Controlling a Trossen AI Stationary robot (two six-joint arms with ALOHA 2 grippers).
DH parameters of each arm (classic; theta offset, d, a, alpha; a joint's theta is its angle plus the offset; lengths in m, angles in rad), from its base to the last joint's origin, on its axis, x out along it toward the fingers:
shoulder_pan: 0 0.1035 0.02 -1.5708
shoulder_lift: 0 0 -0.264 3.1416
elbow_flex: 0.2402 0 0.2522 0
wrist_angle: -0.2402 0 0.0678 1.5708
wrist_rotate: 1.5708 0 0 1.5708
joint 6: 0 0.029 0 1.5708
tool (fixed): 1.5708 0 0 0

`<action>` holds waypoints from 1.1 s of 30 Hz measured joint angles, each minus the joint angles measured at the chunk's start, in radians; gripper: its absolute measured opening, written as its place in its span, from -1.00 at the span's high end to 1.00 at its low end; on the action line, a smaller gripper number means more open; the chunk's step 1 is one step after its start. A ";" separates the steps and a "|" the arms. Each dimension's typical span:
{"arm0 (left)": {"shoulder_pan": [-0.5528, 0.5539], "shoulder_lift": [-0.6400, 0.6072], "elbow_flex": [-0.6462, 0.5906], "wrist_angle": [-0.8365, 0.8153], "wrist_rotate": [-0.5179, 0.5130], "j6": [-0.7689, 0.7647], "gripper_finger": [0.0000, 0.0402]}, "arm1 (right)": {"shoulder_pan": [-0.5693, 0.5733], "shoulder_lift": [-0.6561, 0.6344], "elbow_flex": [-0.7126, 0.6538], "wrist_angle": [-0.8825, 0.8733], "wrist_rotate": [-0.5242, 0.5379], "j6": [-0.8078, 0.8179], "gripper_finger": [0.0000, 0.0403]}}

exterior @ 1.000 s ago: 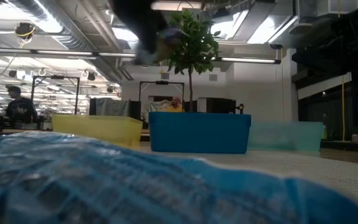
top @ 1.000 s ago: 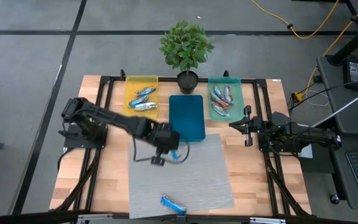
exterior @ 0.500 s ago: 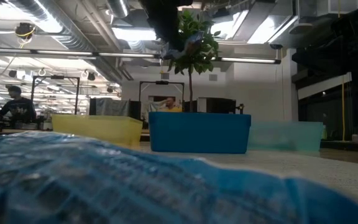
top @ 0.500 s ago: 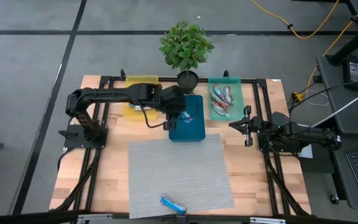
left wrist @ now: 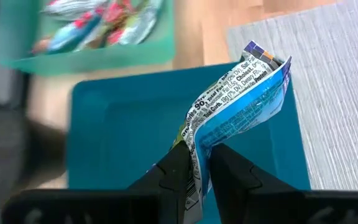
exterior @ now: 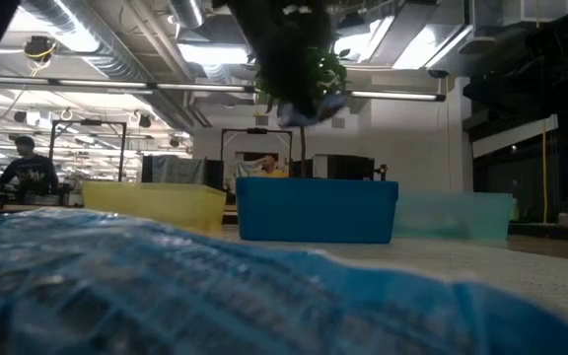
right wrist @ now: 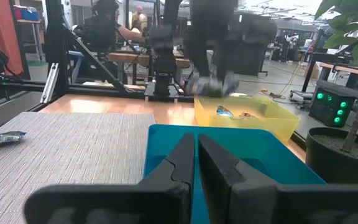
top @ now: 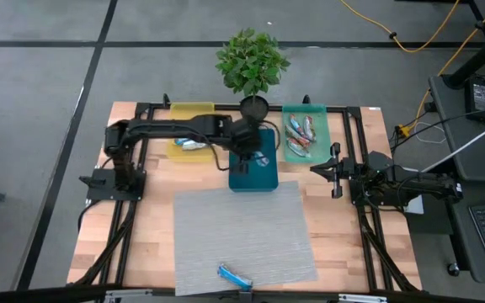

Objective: Pick and place Granola Bars by type
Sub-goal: Put the blue granola bar into the blue bin

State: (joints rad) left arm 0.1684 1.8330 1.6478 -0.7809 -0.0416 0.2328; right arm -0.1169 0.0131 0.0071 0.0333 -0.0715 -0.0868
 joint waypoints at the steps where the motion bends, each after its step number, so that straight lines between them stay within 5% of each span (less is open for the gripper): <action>1: 0.004 0.020 0.000 0.019 0.016 0.004 0.73 | 0.000 0.000 0.000 0.000 0.000 0.000 0.88; 33: 0.167 0.234 -0.009 0.098 0.044 0.043 0.73 | 0.000 0.000 0.000 0.000 0.000 0.000 0.88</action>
State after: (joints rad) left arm 0.3357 2.0671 1.6390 -0.6825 0.0029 0.2756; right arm -0.1165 0.0129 0.0071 0.0330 -0.0711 -0.0868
